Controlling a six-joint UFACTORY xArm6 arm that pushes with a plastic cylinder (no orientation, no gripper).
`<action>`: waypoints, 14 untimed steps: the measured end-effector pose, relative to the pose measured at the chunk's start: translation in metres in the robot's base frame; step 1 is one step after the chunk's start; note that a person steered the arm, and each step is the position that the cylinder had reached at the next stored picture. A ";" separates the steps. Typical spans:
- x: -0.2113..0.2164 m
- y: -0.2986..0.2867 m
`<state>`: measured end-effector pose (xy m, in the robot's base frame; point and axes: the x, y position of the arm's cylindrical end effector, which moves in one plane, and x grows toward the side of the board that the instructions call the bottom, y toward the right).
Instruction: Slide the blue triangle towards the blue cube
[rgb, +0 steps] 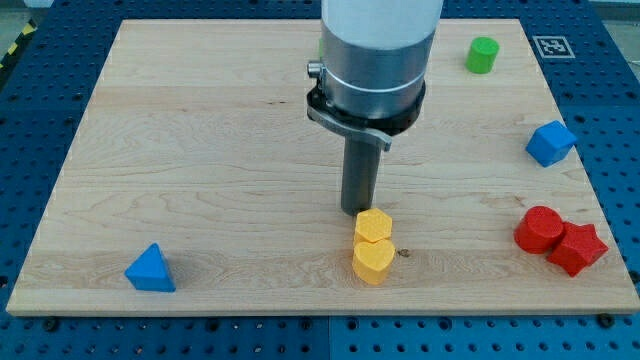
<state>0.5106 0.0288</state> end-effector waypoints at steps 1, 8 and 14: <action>-0.019 -0.048; 0.059 -0.158; -0.028 -0.078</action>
<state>0.4826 -0.0494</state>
